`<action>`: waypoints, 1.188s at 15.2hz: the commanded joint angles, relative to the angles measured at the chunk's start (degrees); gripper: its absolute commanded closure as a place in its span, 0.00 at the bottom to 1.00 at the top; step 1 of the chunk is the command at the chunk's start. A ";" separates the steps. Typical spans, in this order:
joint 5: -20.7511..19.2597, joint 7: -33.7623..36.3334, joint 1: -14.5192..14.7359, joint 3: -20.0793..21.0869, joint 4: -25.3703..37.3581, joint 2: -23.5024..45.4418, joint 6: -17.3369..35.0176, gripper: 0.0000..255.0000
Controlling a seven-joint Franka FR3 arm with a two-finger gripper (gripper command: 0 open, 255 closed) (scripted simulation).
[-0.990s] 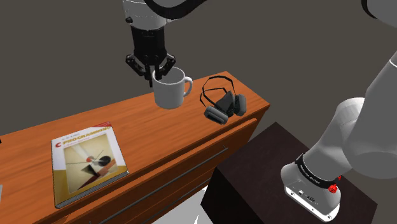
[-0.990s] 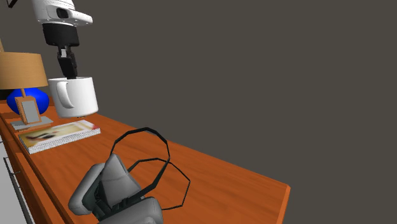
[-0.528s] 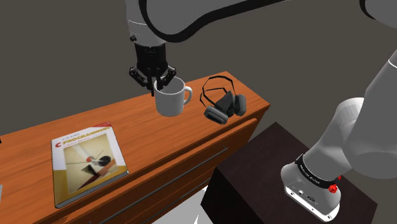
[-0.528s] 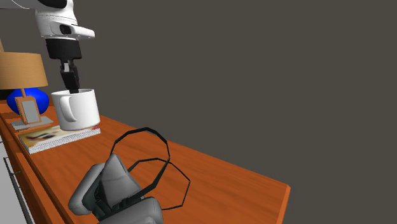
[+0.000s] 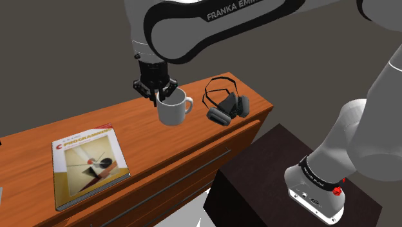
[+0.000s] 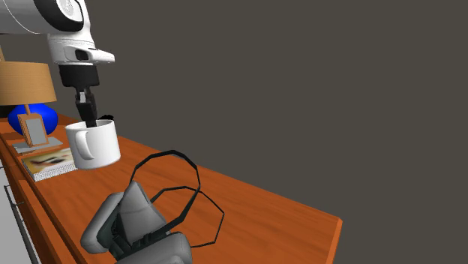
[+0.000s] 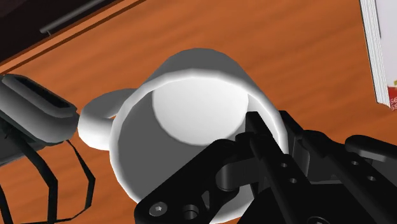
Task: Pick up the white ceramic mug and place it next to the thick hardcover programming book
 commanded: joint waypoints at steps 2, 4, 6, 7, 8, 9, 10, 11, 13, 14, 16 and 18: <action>-0.25 0.19 0.02 -0.07 -1.62 0.64 2.29 1.00; -0.44 0.34 0.05 -0.12 -2.44 1.21 3.67 1.00; -0.65 0.50 0.09 -0.18 -3.21 1.83 5.04 1.00; -0.77 0.59 0.11 -0.21 -3.57 2.16 5.71 1.00; -0.88 0.67 0.13 -0.24 -3.92 2.49 6.39 1.00; -1.00 0.76 0.16 -0.28 -4.26 2.84 7.06 1.00; -1.12 0.85 0.18 -0.32 -4.59 3.19 7.73 1.00; -1.25 0.95 0.21 -0.36 -4.90 3.56 8.39 1.00; -1.36 1.03 0.23 -0.39 -5.16 3.87 8.97 1.00; -1.36 1.03 0.24 -0.40 -5.16 3.88 8.97 1.00; -1.36 1.03 0.24 -0.40 -5.16 3.88 8.97 1.00; -1.36 1.03 0.24 -0.40 -5.16 3.88 8.97 1.00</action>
